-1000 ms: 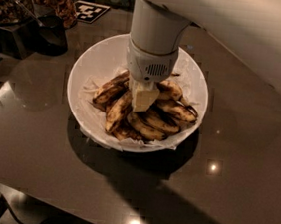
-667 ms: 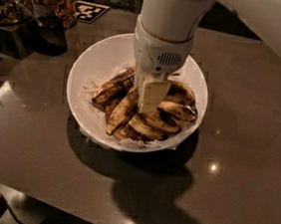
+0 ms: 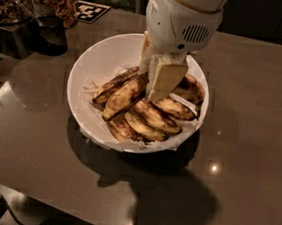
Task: Pick banana from white bowl
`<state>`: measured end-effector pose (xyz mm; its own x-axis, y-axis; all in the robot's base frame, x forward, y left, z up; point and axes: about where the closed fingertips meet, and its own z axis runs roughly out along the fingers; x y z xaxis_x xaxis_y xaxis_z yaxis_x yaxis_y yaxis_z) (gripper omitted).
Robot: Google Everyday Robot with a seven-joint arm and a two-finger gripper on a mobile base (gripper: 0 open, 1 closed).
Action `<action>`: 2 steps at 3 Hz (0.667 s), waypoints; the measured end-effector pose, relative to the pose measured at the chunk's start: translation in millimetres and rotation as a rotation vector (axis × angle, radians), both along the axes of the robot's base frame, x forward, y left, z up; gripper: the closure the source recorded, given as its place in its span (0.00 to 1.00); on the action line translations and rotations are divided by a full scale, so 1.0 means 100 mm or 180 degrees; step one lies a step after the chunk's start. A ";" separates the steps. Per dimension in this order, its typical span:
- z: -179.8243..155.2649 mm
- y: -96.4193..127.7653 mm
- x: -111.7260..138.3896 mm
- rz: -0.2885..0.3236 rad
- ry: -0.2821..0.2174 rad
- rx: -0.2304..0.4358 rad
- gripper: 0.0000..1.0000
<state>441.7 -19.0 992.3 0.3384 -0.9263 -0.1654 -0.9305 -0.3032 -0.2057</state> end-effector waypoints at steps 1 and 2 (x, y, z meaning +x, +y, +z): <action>0.25 -0.19 -0.24 -0.0021 -0.0040 0.0031 1.00; 0.25 -0.20 -0.24 -0.0022 -0.0042 0.0032 1.00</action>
Offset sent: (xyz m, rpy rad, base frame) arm -0.0537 -0.0543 0.0156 -0.0648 0.1012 -0.0237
